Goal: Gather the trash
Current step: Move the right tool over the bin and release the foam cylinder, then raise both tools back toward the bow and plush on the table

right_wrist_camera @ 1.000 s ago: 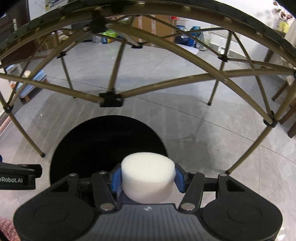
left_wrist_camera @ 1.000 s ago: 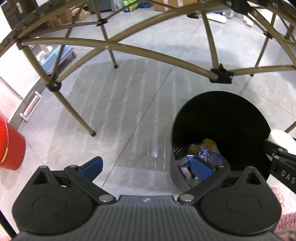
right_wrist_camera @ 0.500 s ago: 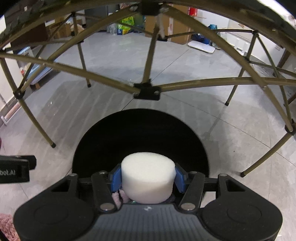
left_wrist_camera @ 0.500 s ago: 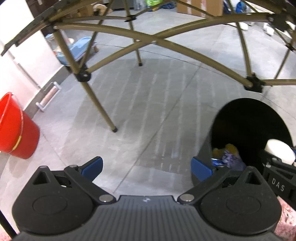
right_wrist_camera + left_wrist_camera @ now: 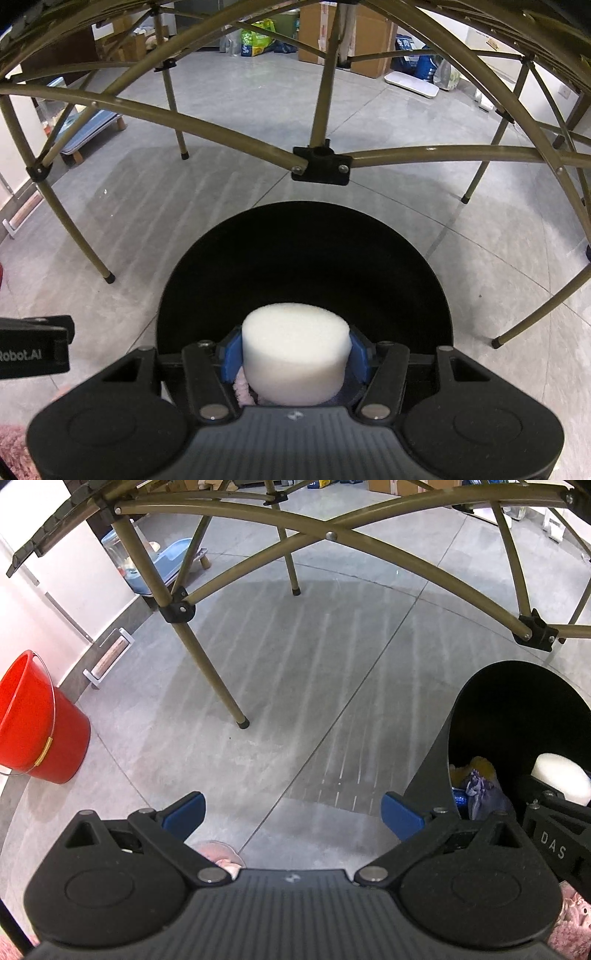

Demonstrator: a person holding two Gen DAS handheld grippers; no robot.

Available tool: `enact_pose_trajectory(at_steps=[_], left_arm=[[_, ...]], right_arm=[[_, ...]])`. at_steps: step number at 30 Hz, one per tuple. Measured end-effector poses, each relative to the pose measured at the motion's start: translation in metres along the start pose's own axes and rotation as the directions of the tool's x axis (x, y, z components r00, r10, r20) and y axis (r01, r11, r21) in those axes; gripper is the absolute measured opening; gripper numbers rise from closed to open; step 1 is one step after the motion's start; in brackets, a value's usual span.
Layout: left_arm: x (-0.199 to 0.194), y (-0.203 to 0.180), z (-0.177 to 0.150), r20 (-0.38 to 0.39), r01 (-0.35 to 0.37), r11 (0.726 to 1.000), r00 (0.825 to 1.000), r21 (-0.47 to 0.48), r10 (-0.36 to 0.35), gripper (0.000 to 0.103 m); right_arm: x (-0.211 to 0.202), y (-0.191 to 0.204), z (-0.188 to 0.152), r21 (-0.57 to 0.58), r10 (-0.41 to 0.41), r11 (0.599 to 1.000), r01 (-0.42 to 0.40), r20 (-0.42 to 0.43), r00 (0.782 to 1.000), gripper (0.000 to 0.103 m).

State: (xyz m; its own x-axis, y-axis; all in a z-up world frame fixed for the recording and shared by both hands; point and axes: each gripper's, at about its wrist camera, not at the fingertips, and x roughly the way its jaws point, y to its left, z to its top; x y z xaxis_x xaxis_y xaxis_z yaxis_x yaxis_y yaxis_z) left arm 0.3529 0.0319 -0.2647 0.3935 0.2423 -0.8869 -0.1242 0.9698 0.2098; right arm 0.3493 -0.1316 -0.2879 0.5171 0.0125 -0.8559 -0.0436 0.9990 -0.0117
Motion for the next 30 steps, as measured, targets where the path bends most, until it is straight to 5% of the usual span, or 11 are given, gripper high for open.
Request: enact_pose_trajectory(at_steps=[6,7,8,10,30], left_arm=[[0.000,-0.002,0.000,0.000,0.001,1.000,1.000,0.001,-0.001,0.103],[0.000,-0.002,0.000,0.000,0.000,1.000,1.000,0.001,0.000,0.103],[0.000,-0.001,0.000,-0.001,0.000,1.000,1.000,0.000,0.000,0.103],[0.001,-0.001,0.000,-0.003,-0.008,1.000,1.000,0.000,0.008,0.103],[-0.006,0.000,-0.001,0.010,0.010,1.000,1.000,-0.013,-0.010,0.103]], right_arm=[[-0.001,-0.003,0.000,0.004,-0.003,1.000,0.003,-0.004,1.000,0.058],[0.001,-0.004,0.000,0.008,-0.001,1.000,0.001,-0.010,1.000,0.067],[0.002,-0.005,0.001,0.018,0.005,1.000,-0.005,-0.019,1.000,0.087],[0.005,-0.009,0.001,0.046,0.014,0.999,-0.012,-0.037,0.999,0.103],[-0.001,-0.008,0.003,0.056,-0.029,0.998,0.029,-0.014,0.999,0.103]])
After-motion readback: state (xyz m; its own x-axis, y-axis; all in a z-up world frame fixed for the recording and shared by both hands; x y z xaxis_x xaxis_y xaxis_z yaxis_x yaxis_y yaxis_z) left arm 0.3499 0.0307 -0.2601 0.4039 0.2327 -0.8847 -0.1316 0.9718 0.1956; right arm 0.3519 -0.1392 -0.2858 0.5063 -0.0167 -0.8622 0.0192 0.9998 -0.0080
